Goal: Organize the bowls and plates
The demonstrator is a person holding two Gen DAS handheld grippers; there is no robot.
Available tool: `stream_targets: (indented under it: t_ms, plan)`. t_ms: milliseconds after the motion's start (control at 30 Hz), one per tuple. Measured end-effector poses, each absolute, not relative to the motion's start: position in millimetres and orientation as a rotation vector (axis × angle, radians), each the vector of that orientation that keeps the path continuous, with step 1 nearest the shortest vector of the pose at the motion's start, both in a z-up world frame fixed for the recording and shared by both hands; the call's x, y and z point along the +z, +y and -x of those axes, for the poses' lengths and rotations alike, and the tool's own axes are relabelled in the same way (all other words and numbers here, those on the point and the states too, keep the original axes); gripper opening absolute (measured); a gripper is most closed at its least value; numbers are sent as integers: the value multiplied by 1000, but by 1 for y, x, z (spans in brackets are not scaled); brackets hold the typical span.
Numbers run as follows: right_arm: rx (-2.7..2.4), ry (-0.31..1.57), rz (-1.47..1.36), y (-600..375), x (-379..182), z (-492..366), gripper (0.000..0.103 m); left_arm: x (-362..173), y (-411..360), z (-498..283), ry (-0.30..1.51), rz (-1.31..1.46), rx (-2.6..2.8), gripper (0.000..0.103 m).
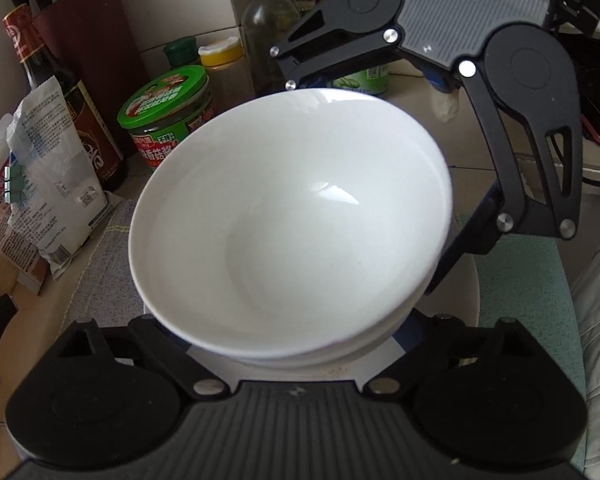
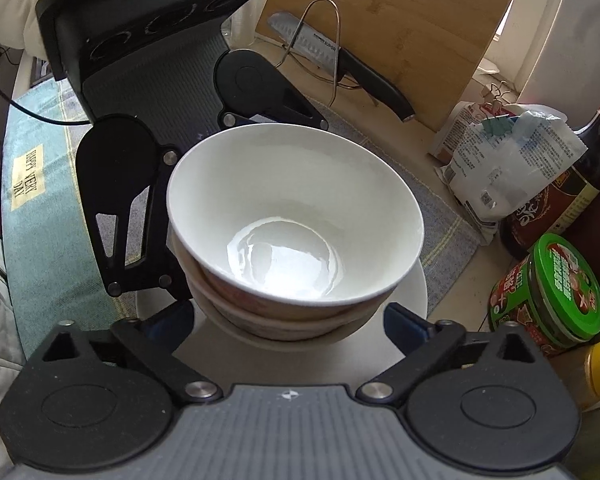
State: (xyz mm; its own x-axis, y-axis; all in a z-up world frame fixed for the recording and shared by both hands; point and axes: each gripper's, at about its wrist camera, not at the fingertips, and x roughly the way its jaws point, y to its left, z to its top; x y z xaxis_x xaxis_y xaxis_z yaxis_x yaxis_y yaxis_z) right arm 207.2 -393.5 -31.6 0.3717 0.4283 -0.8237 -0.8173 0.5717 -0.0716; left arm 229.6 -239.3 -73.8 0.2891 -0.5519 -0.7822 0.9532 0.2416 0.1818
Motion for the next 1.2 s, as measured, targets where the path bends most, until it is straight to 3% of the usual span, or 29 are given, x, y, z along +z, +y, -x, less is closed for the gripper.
stream_targets:
  t_ms: [467, 633, 900, 1200]
  plan:
    - [587, 908, 485, -378, -21, -173, 103, -37, -161, -170, 490, -445, -821, 102]
    - [346, 983, 330, -355, -21, -157, 103, -34, -143, -143, 459, -383, -689, 102]
    - [-136, 1059, 49, -328, -5, -105, 103, -22, -114, -115, 653, -264, -537, 102]
    - [-271, 965, -58, -301, 32, -48, 103, 8, -87, -83, 672, -189, -465, 102]
